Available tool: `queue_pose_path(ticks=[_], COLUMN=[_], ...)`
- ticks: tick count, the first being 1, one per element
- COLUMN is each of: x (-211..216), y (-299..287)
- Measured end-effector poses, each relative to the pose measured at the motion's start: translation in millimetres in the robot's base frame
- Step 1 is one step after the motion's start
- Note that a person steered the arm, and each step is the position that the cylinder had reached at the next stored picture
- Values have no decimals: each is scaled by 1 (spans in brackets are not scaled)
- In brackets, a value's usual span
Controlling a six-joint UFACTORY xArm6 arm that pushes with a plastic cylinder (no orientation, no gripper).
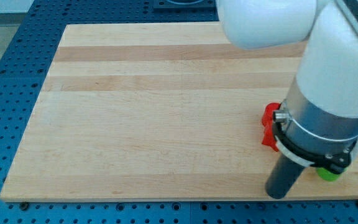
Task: Push the green circle into the triangle
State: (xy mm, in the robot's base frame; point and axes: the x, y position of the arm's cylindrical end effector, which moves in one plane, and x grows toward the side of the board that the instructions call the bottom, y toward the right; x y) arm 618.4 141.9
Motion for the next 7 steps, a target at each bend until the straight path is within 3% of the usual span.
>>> queue_pose_path(ticks=[2, 4, 5, 7], x=[0, -2, -2, -9], y=[97, 138, 145, 101])
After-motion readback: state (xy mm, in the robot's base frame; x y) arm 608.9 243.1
